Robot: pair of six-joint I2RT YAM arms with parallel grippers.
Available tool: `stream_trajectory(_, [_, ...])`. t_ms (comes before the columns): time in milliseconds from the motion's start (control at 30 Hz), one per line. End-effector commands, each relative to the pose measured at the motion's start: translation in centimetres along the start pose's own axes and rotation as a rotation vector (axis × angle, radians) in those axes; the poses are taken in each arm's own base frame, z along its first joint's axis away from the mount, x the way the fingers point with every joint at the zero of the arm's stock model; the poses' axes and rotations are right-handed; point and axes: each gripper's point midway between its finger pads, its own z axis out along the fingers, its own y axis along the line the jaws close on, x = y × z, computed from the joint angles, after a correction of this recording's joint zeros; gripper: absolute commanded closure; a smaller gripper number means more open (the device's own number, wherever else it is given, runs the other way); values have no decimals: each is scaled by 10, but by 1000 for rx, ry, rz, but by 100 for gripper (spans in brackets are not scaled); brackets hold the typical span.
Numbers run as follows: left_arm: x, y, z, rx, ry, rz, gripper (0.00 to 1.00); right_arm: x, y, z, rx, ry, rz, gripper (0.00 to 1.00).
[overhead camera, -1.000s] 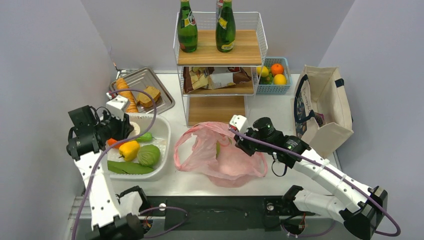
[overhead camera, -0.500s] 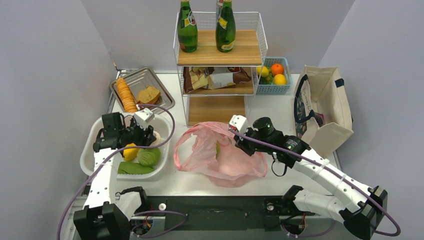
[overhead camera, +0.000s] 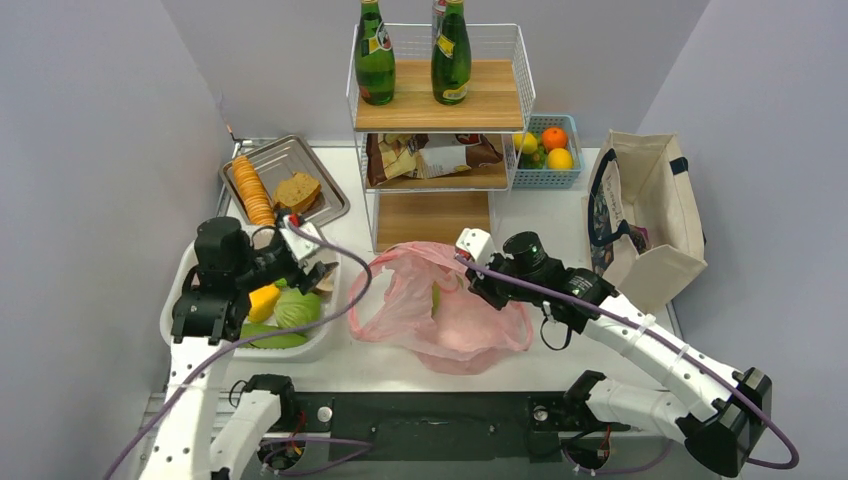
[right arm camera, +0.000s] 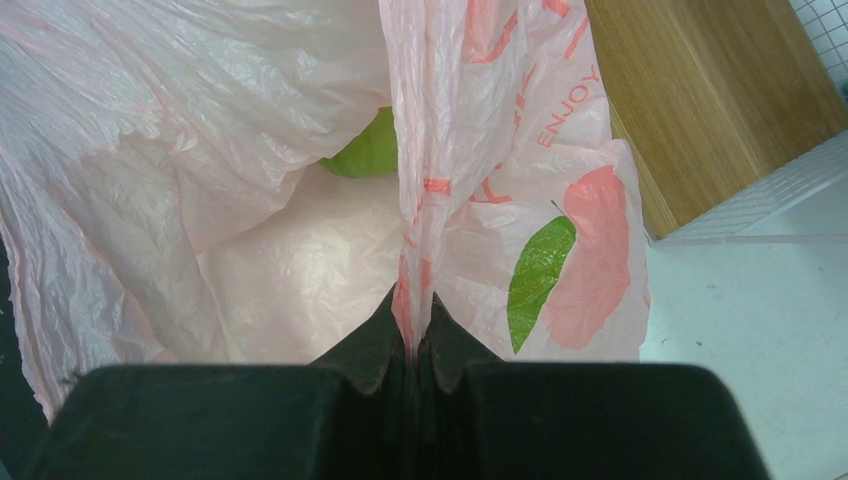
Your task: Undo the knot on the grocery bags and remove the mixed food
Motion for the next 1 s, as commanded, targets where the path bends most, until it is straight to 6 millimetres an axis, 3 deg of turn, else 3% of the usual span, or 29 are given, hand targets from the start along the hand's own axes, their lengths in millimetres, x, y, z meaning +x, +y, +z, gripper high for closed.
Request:
stream_trajectory(0, [-77,-60,-8,237,-179,183,33,-30,-4,-4,11,-73,-6,100])
stream_trajectory(33, [-88,-87,-4,332,-202,221,36,-31,-4,-4,9,-76,6,100])
stream_trajectory(67, [-90,-90,2,330,-170,238,37,-32,-4,-4,8,-80,13,100])
stream_trajectory(133, [-99,-145,10,486,-176,350,41,-36,-2,-4,-1,-91,37,100])
stream_trajectory(267, [-92,-197,31,603,-154,507,52,-43,3,-4,-27,-114,101,100])
stream_trajectory(367, [-84,-221,54,640,-144,585,55,-47,6,-4,-48,-125,119,100])
stream_trajectory(633, [-53,-248,130,578,-40,719,62,-59,5,-2,-59,-143,136,100])
stream_trajectory(700, [-40,-250,142,563,-4,740,59,-60,5,-2,-58,-145,137,100])
stream_trajectory(767, [-24,-249,151,552,44,754,49,-61,5,-2,-62,-147,137,100])
stream_trajectory(967, [21,-237,165,529,167,795,34,-57,8,-2,-71,-139,129,100])
